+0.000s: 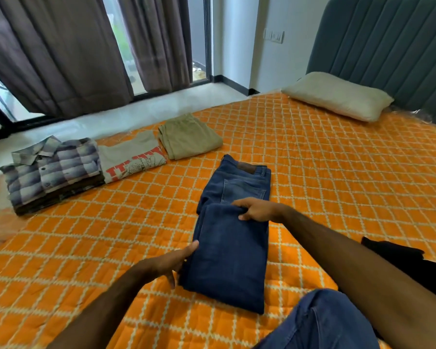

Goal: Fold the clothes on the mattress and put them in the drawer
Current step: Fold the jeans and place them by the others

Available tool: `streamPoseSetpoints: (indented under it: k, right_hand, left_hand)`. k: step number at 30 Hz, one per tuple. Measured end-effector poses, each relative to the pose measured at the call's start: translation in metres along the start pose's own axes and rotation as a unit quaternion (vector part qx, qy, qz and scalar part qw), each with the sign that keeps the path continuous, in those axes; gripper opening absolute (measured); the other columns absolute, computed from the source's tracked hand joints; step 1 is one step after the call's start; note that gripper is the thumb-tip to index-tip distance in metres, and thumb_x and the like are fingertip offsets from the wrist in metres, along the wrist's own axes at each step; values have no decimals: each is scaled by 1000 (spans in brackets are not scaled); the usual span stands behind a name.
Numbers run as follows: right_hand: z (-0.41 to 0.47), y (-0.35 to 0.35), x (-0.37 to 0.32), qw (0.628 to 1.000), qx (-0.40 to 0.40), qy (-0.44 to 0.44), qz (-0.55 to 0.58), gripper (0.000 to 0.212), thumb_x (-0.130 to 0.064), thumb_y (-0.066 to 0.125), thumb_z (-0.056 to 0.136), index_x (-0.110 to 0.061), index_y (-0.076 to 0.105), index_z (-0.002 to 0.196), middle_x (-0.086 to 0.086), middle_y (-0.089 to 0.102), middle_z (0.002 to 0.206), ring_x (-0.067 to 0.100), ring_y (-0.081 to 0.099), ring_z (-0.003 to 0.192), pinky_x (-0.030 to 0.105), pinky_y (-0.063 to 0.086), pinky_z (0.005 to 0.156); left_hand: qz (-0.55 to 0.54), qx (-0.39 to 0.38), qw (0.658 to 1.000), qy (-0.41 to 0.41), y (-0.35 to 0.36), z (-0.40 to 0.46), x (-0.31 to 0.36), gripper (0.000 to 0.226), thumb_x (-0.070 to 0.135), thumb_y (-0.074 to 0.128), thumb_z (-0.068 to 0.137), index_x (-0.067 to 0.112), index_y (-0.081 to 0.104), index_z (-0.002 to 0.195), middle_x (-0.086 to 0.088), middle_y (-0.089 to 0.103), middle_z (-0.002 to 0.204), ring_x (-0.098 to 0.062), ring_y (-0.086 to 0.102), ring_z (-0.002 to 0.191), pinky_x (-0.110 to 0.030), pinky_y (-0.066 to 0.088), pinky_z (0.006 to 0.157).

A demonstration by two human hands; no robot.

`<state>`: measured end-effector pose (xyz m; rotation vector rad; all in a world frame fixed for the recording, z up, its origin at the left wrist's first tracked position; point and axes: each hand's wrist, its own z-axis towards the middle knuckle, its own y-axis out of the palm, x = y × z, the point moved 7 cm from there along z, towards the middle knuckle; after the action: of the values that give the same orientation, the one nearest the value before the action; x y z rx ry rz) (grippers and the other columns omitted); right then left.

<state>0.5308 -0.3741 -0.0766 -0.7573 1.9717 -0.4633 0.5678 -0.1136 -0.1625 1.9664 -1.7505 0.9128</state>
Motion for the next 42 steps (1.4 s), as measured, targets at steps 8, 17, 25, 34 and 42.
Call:
streamPoseSetpoints:
  k: [8, 17, 25, 34, 42]
  right_hand:
    - [51, 5, 29, 998, 46, -1, -50, 44, 13, 47, 85, -9, 62, 120, 3, 63, 117, 22, 59, 106, 36, 52, 85]
    - [115, 32, -15, 984, 83, -75, -141, 44, -19, 44, 104, -22, 50, 148, 7, 47, 130, 31, 46, 118, 45, 39, 105]
    - [130, 58, 5, 965, 126, 65, -221, 87, -86, 28, 88, -44, 6, 161, -6, -13, 170, 28, 11, 148, 51, 19, 111]
    - [143, 30, 17, 973, 166, -6, -160, 66, -66, 29, 102, -38, 20, 161, -14, -4, 170, 25, 17, 150, 52, 18, 114]
    - [147, -3, 41, 912, 309, 2, -269, 69, -66, 18, 101, -36, 8, 163, -4, -7, 171, 24, -10, 157, 62, -7, 122]
  left_hand:
    - [191, 308, 918, 164, -36, 16, 39, 64, 80, 43, 85, 21, 66, 89, 5, 67, 80, -9, 63, 71, -30, 49, 61]
    - [14, 400, 909, 118, -27, 69, 47, 34, 53, 50, 100, 23, 56, 84, 5, 61, 76, -12, 57, 69, -37, 44, 63]
    - [-101, 278, 944, 146, -40, 70, 24, 74, 64, 51, 93, -7, 65, 83, -24, 70, 81, -43, 65, 75, -44, 47, 66]
    - [-131, 236, 957, 105, -29, 75, 22, 82, 83, 46, 84, 8, 73, 106, -8, 74, 101, -24, 71, 95, -46, 55, 92]
    - [-14, 424, 885, 192, -27, 67, 34, 42, 54, 51, 98, 17, 54, 77, 2, 59, 65, -8, 55, 59, -40, 45, 60]
